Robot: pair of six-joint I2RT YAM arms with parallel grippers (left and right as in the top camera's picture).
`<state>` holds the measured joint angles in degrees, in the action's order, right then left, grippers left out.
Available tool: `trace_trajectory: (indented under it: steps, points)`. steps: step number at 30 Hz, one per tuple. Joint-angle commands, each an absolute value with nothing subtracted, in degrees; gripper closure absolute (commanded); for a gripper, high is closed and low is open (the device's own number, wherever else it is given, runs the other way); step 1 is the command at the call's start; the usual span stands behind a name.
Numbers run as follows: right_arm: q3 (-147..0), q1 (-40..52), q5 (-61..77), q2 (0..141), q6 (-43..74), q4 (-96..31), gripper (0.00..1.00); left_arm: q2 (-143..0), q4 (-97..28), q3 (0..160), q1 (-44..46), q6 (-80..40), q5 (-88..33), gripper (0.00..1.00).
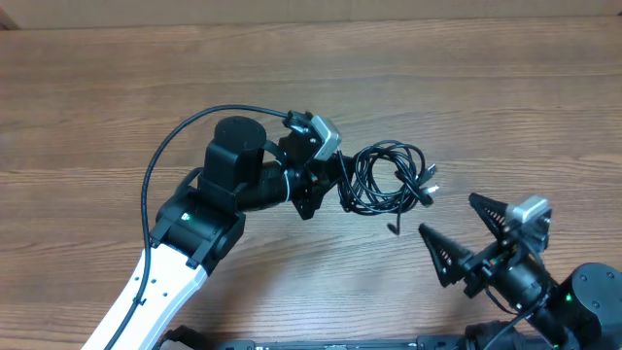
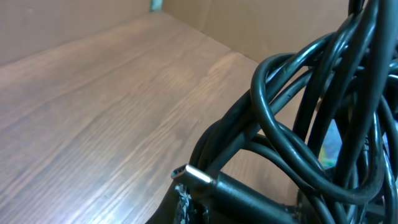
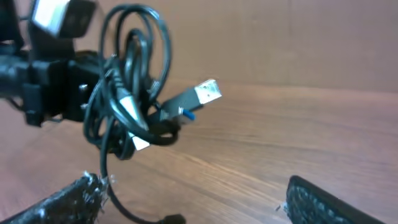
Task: Untangle cables
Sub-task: 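Move the right gripper toward the cable loops held by the left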
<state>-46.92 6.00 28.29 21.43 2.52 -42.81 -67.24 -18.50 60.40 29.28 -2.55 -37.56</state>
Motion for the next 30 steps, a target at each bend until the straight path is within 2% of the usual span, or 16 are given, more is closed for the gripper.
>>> trace_trajectory:
  steps: [1,9,17,20,25,30]
  points:
    - [-48.40,5.78,34.79,21.30,-4.58,-42.96,0.07,-65.87,-18.90,60.64,29.45,-3.42,-41.89,0.96]
    - [-48.40,5.78,42.46,21.30,-13.37,-45.41,0.16,-65.87,-24.49,60.64,29.45,0.12,-43.55,0.96]
    - [-48.40,5.76,44.25,21.30,-24.62,-50.96,0.40,-65.87,-25.15,60.64,29.17,9.50,-43.31,0.96]
    - [-48.40,5.76,44.27,21.30,-24.56,-50.92,0.41,-65.89,-26.11,60.64,29.19,16.10,-43.33,0.96]
    - [-48.40,5.76,44.27,21.30,-26.35,-50.94,0.43,-65.89,-26.26,60.64,29.19,16.86,-43.59,0.96]
    - [-48.40,5.76,44.27,21.30,-27.18,-50.89,0.44,-65.89,-26.57,60.64,29.23,22.76,-50.63,0.96]
